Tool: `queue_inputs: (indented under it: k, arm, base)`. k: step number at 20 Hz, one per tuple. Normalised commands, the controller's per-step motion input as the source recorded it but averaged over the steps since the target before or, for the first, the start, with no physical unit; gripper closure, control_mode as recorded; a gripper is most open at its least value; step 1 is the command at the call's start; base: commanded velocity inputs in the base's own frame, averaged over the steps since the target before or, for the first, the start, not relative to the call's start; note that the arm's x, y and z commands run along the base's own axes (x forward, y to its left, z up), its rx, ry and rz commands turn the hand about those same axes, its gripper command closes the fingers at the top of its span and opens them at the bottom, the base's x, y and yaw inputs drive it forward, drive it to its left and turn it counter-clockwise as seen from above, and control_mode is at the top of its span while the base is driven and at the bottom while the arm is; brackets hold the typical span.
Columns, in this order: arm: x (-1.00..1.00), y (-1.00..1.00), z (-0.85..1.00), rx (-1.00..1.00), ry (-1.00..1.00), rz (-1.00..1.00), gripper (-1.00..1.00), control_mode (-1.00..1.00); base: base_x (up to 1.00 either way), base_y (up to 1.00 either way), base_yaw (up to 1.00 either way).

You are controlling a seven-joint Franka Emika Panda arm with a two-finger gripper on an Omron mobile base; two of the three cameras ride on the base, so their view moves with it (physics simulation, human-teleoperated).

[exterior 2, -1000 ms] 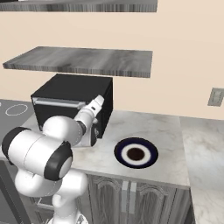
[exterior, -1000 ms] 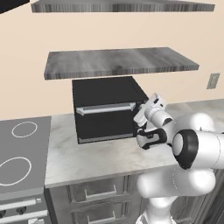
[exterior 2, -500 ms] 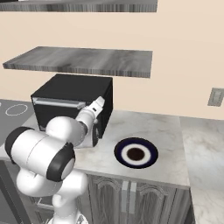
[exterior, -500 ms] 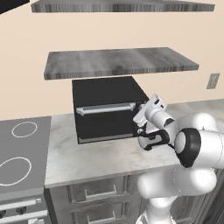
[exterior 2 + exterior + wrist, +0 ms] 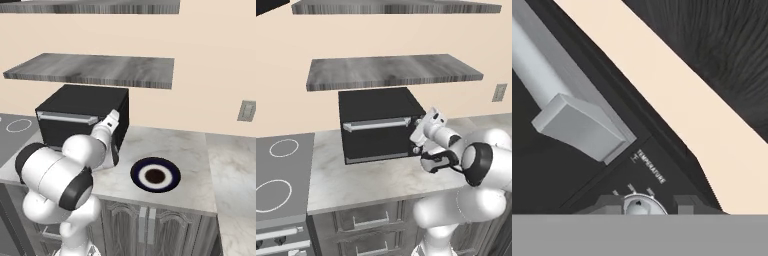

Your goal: Pull the toaster oven rack outwards. Pick up the baguette from the plate and place it on the toaster oven rack. Close the toaster oven door fully and set the temperature to the lowest setting.

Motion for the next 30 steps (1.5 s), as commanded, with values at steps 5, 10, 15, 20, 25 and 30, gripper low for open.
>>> queue_inputs:
  k: [5,10,15,20,25,30]
  arm:
    - [0.0,0.0,-0.92,-0.28,-0.08,0.23,1.0,-1.0]
    - [0.18,0.0,-0.97,-0.39,0.0,0.33,1.0,-1.0]
    - [0.33,0.0,-0.98,-0.41,0.0,0.4,1.0,-1.0]
    - [0.33,-0.02,-0.98,-0.38,0.0,0.38,1.0,-1.0]
    - [0.27,-0.06,-1.0,-0.43,-0.01,0.4,1.0,-1.0]
    - [0.19,-0.14,-1.0,-0.48,-0.06,0.42,1.0,-1.0]
  base:
    - [0.0,0.0,0.0]
    - [0.0,0.0,0.0]
    - [0.0,0.0,0.0]
    - [0.0,0.0,0.0]
    - [0.0,0.0,0.0]
    - [0.0,0.0,0.0]
